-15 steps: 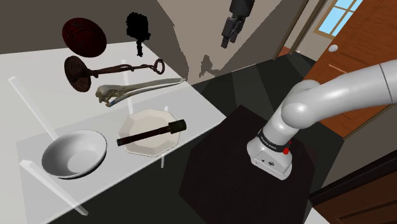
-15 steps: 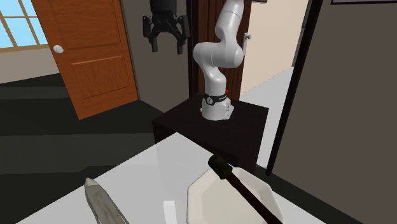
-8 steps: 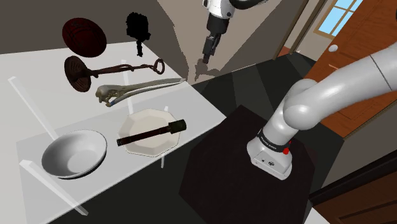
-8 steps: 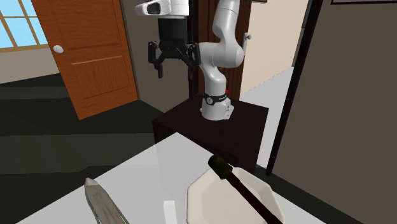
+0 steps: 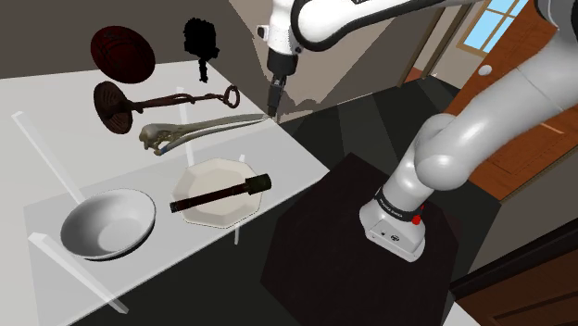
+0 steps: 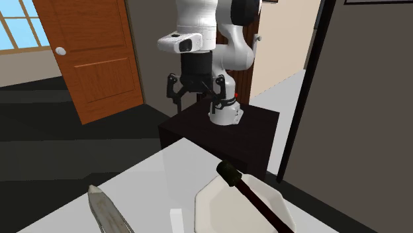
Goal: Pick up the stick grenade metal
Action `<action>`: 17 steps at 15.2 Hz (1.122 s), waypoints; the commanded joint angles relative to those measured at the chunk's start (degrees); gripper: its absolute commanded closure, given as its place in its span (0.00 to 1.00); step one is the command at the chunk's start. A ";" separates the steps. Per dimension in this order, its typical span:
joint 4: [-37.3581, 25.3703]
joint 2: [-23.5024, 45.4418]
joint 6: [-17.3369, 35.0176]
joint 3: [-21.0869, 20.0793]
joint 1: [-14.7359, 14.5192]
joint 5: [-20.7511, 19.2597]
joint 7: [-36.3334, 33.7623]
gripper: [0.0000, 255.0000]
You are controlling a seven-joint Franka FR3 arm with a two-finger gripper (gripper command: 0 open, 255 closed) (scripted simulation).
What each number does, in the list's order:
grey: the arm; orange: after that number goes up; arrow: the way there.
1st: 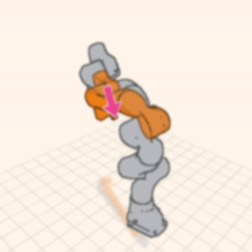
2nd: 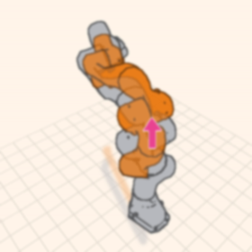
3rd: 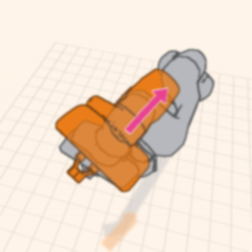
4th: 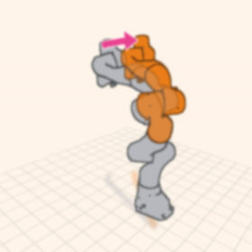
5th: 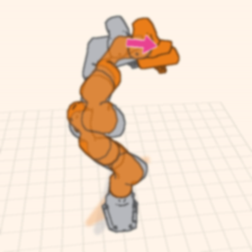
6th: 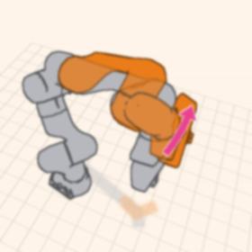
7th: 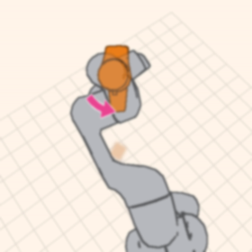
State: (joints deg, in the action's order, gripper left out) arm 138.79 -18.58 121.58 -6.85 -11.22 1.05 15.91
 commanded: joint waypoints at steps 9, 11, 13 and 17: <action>-2.17 15.84 13.09 -6.07 -5.03 -3.96 1.98 0.00; -3.13 19.23 15.26 -7.13 -5.99 -5.59 1.88 0.00; -4.21 22.65 17.28 -8.05 -7.01 -7.52 1.58 0.00; -6.71 29.55 20.83 -9.30 -9.46 -12.16 0.52 0.00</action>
State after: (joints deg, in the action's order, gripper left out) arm 132.02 9.23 140.81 -15.84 -19.97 -9.75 16.91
